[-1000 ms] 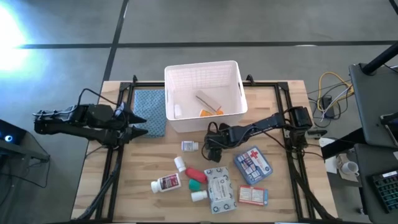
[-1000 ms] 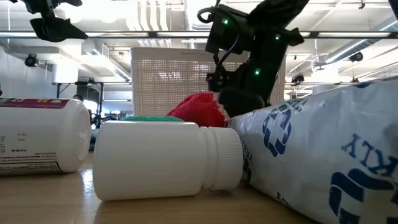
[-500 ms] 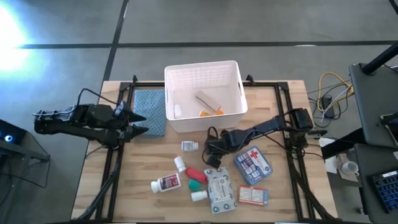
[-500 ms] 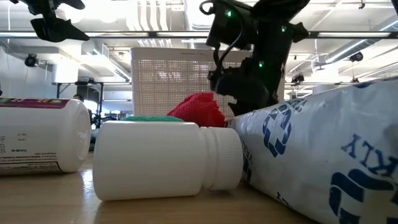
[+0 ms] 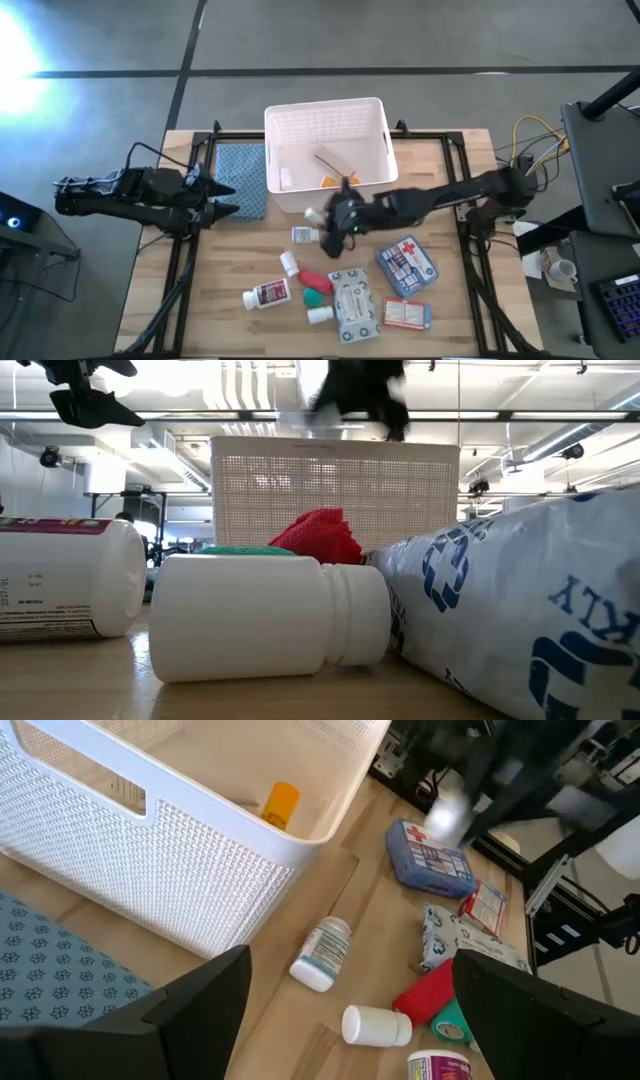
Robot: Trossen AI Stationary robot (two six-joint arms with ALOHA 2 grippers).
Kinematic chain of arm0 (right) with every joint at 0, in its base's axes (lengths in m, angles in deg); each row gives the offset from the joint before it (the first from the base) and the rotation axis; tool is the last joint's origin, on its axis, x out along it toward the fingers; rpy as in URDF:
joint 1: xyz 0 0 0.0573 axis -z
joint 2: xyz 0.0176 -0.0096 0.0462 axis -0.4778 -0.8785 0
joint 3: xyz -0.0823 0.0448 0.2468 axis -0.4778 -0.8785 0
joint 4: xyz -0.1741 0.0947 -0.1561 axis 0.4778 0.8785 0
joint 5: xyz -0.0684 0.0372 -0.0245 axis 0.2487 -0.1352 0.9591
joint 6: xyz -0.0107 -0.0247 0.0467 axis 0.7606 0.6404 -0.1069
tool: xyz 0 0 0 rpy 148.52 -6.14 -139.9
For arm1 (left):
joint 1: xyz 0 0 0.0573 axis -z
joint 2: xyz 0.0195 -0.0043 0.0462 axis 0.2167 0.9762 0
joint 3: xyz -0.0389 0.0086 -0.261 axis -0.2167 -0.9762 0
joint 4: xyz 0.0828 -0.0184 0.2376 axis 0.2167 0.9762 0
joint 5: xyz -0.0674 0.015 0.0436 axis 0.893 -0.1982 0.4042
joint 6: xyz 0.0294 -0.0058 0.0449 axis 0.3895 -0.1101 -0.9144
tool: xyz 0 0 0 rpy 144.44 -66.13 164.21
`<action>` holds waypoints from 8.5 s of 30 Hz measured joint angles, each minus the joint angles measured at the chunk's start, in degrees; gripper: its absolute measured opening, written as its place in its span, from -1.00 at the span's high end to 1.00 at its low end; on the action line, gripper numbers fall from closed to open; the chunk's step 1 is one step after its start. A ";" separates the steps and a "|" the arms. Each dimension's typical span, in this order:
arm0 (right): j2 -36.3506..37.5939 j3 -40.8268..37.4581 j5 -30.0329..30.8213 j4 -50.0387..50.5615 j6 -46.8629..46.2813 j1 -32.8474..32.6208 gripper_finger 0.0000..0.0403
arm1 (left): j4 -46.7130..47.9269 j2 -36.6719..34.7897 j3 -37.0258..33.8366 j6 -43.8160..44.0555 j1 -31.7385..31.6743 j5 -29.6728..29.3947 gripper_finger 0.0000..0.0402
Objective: Pick & place medical supplies in basket/bin
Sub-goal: Put the rolled white gauze into the white container, then put the top white pill bottle into the white container, then put the white and blue pill bottle into the white container, then put the white and purple pill bottle into the white container
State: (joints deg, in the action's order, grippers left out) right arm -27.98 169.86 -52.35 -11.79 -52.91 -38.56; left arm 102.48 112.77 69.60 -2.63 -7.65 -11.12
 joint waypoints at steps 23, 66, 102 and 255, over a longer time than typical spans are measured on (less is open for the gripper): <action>2.06 8.78 8.93 4.96 7.36 17.38 -0.57 | -0.89 5.44 -2.34 9.43 0.07 0.97 -0.60; 3.00 3.91 14.95 60.89 -20.69 -17.64 -0.62 | -22.74 49.34 6.51 -8.80 18.61 5.22 -0.60; 11.61 -2.41 16.24 58.46 -26.66 -18.34 -0.62 | -13.29 65.71 13.81 -59.21 13.77 7.85 -0.05; 27.81 -14.77 17.82 45.86 -18.83 -10.10 -0.61 | 6.23 65.76 59.06 -41.19 -11.64 -21.13 -0.51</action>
State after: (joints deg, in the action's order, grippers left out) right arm -0.17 155.09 -34.52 34.07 -71.74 -48.66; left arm 108.71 178.53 128.66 -43.82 -19.29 -32.25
